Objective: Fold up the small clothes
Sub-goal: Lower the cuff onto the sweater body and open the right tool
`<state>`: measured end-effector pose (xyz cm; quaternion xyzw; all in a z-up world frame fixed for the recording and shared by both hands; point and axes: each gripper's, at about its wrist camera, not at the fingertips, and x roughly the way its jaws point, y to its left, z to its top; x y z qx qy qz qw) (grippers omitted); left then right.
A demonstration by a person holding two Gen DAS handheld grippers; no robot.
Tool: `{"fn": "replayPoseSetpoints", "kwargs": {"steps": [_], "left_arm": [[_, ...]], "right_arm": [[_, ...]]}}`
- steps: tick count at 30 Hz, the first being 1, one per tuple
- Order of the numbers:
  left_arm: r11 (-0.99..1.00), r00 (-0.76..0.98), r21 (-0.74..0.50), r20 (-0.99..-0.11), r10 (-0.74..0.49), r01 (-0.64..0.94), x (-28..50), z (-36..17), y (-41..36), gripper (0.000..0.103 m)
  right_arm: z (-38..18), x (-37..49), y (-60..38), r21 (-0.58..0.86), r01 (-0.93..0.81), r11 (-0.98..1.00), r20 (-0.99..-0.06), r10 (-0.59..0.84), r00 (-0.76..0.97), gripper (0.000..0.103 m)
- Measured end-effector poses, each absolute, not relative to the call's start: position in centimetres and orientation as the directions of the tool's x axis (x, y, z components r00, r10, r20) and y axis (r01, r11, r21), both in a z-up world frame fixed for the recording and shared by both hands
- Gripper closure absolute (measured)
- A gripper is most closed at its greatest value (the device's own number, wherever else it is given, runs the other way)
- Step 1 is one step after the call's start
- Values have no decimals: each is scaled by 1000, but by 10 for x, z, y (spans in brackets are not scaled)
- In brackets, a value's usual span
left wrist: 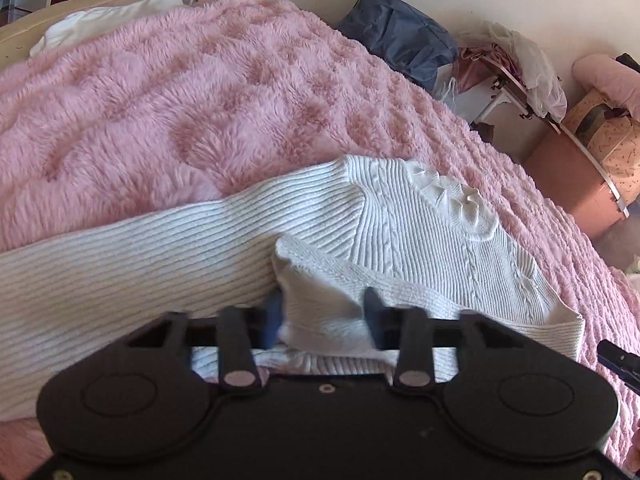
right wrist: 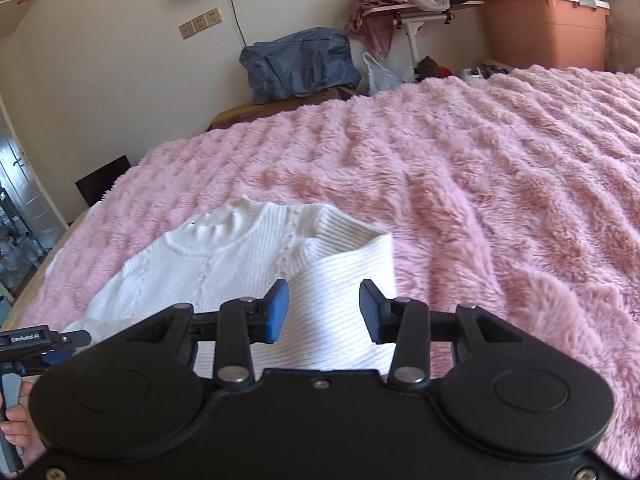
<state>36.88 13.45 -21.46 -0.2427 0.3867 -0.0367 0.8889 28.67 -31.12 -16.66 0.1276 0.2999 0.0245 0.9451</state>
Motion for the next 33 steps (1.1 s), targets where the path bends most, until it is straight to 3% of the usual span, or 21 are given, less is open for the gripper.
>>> {"fn": "replayPoseSetpoints", "kwargs": {"steps": [4,9,15,20,23,26,30,33], "left_arm": [[858,712,-498,-647,-273,-124,371,-216,135,97],[850,797,-522,-543,-266,-72,347,-192,146,97],[868,738,-479,-632,-238,-131,347,-215,153,96],[839,749,-503,-633,-196,-206,334,-220,166,67],[832,800,-511,-581,-148,-217,317,-201,172,63],[845,832,-518,-521,-190,-132,314,-183,164,60],[861,814,-506,-519,-261,-47,328,-179,141,59],[854,772,-517,-564,-293,-53,345,-196,128,58]], "right_arm": [[-175,291,-314,244,37,969,-575,114,810,62],[-178,293,-303,228,-1,974,-568,134,812,62],[-194,312,-283,145,-25,989,-572,104,814,59],[-212,328,-276,-2,65,998,-622,-52,781,61],[-201,320,-282,50,77,996,-589,-33,807,61],[-188,312,-283,99,25,995,-522,30,852,60],[-183,319,-271,99,-50,994,-511,94,855,60],[-191,328,-265,86,-69,994,-553,105,826,59]]}}
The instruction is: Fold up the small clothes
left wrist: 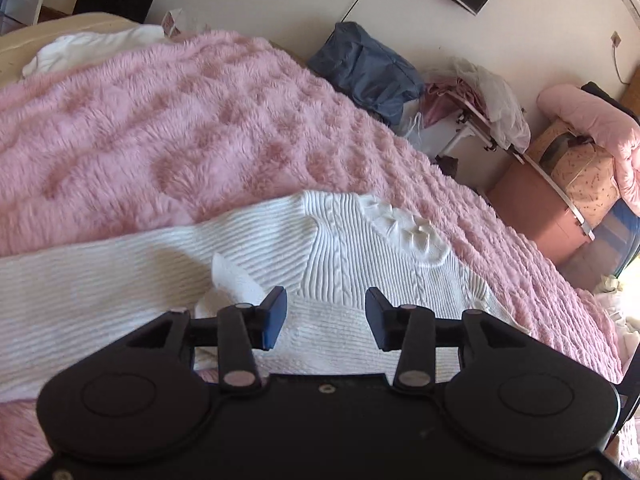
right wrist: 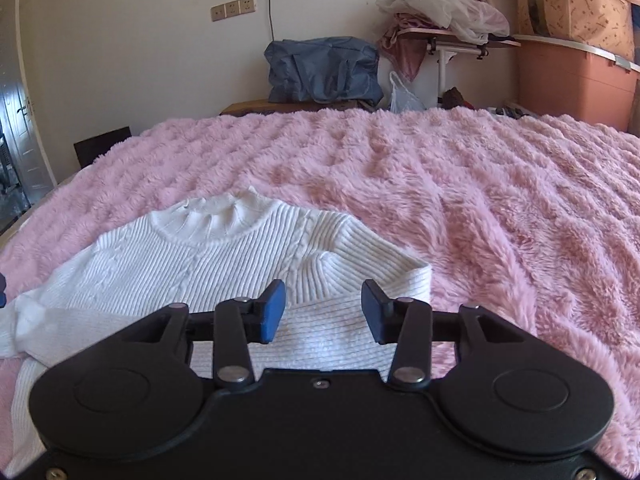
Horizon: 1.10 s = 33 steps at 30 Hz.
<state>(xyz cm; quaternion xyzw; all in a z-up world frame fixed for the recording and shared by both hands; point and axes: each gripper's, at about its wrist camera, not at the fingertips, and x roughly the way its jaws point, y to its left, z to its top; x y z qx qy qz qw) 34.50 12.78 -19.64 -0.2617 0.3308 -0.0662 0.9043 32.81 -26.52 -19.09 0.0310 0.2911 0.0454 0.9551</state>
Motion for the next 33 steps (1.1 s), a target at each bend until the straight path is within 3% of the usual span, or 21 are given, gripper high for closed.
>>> {"fn": "replayPoseSetpoints", "kwargs": {"steps": [4,9,13,18,21,27,33], "left_arm": [[894,746,-436,-628,-222,-101,359,-221,124,58],[866,764,-483,-605,-224,-129,360,-212,150,58],[872,802,-469,-570,-175,-143,336,-183,174,57],[862,819,-484,-549,-165,-151,279,-164,204,57],[850,820,-496,-552,-150,-179,234,-159,223,56],[790,817,-559,-560,-135,-253,163,-168,261,55],[743,830,-607,-542,-129,-281,139,-171,283,55]], "right_arm": [[-210,339,-267,41,-12,999,-611,34,791,59],[-207,338,-267,40,24,999,-616,6,788,59],[-182,312,-225,68,-161,985,-546,172,820,57],[-171,267,-128,-144,-493,858,-483,373,792,56],[-182,252,-82,-290,-575,765,-488,399,776,56],[-210,247,-33,-478,-586,655,-512,334,791,56],[-219,254,-4,-572,-565,594,-499,294,815,58]]}}
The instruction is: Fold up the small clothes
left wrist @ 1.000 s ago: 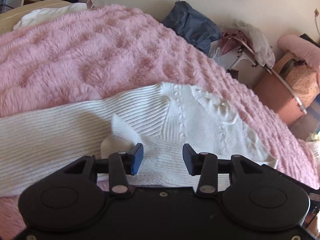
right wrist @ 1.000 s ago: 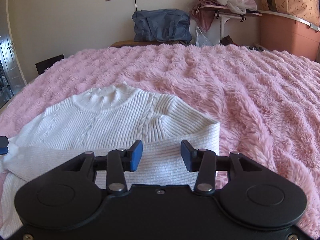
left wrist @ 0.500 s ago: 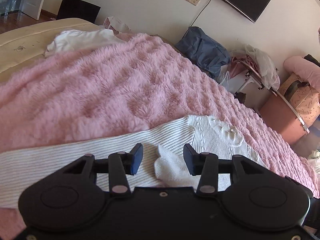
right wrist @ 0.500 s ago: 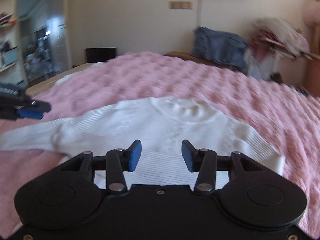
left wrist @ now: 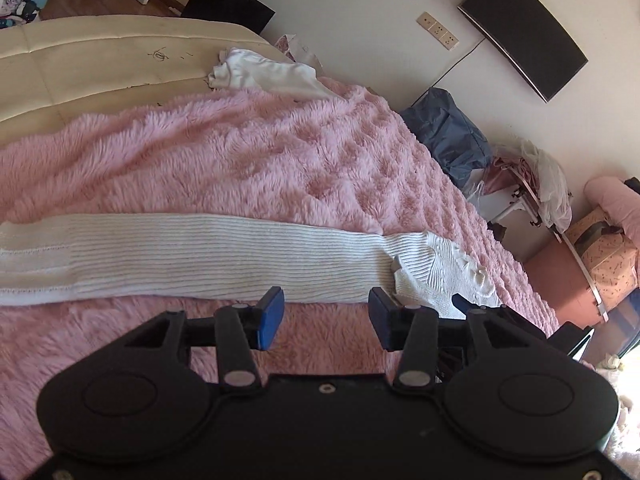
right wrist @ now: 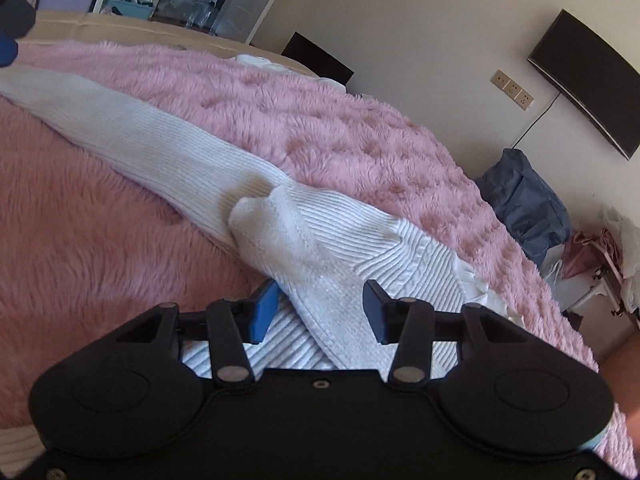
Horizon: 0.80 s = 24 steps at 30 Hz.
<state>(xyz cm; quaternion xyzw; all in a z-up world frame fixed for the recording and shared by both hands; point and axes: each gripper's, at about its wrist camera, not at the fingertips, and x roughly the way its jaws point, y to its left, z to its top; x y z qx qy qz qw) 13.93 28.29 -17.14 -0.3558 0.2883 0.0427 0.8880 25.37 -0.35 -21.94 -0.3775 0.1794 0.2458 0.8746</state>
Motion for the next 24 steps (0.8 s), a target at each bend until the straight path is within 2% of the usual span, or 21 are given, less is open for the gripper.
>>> {"fn": "replayPoseSetpoints", "kwargs": {"steps": [3,4,6,7,12,17,21,24], "left_arm": [[735,836,-619,-532,-135,-275,139,-171,285,54],[733,836,-622,-531,-138,-275,139,-171,286,54],[731,836,-628,-528,-150,-265,140,-171,285,53],[731,835,-629,-529,-152,-264,140,-172,285,53],[722,830,-639,-532,-168,-264,141,-177,283,53],[718,821,-643,-542,-181,-266,141,-180,281,52],[723,820,-640,-542,-184,-260,141,-180,280,52],[726,821,-638,-541,-182,-259,141,-180,280,52]], "right_arm": [[-220,256,9,-585,-560,586,-487,298,821,61],[-219,257,11,-575,-565,592,-484,312,818,69],[-217,260,15,-544,-587,600,-509,321,799,95],[-216,264,18,-530,-580,618,-509,315,801,97],[-204,275,16,-482,-463,744,-422,266,867,97],[-219,269,31,-459,-478,749,-437,278,855,95],[-242,257,43,-476,-553,683,-527,281,802,91],[-240,238,41,-529,-554,642,-481,311,820,88]]}}
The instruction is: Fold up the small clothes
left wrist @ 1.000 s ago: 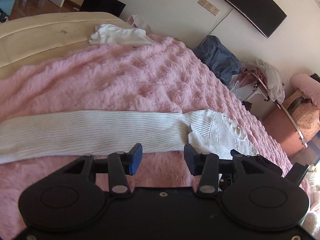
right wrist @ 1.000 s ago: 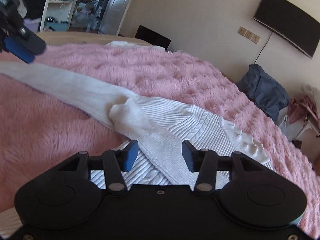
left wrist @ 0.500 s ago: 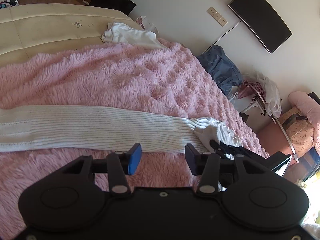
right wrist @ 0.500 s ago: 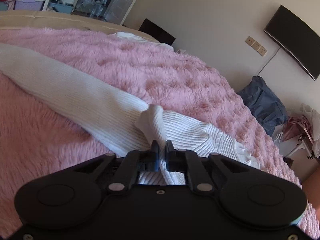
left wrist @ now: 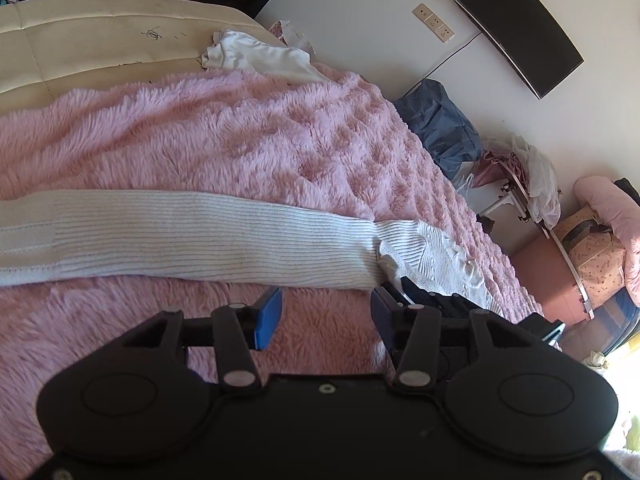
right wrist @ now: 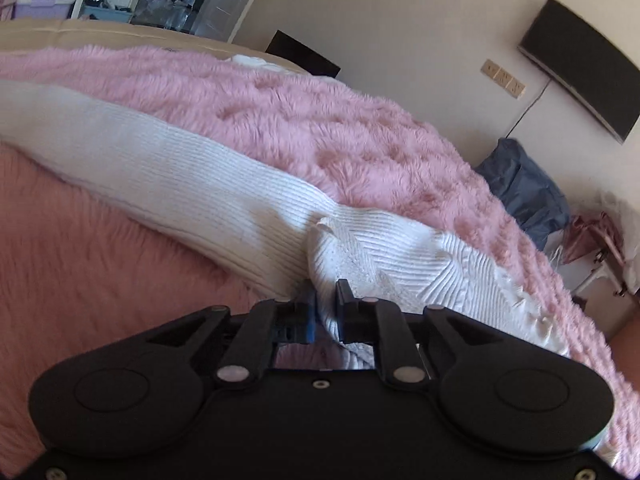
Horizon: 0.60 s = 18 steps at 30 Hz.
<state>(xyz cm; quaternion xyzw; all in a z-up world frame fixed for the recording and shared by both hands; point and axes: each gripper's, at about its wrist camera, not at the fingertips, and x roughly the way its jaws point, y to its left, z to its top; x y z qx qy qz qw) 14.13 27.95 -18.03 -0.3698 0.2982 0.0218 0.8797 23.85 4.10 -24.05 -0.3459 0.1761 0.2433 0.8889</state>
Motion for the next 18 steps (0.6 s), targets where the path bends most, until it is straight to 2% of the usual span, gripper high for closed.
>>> {"fn": "replayPoseSetpoints", "kwargs": {"steps": [1,2,3,4,5,9,11,13,15,18], "left_arm": [[726,821,-638,-540,-183,-258,142,-181,279,52],[725,819,-638,-543,-185,-258,142,-182,279,52],[724,817,-640,-544,-190,-258,143,-182,278,52],[724,817,-642,-543,-195,-253,143,-182,277,52],[729,817,-640,-540,-201,-244,145,-182,275,52],[740,812,-627,-548,-198,-243,146,-177,269,51],[742,820,-618,-547,-166,-262,136,-171,272,51],[751,824,-582,-560,-89,-314,118,-165,278,51],[740,822,-552,-570,2,-385,96,-165,288,51],[716,802,-508,-586,120,-479,68,-172,303,54]], "right_arm": [[-234,234,36,-505,-580,640,-483,347,804,84],[-227,233,32,-465,-614,638,-495,387,778,74],[-217,231,25,-417,-648,637,-502,433,749,70],[-209,230,19,-383,-669,637,-495,470,731,61],[-201,231,14,-360,-682,637,-485,496,720,58],[-188,250,4,-376,-614,694,-466,430,773,59],[-190,263,-1,-363,-576,732,-492,375,786,59],[-190,268,-8,-306,-561,770,-531,351,771,58],[-186,260,-11,-251,-571,782,-530,383,757,59],[-185,240,-3,-265,-577,772,-508,397,765,59]]}}
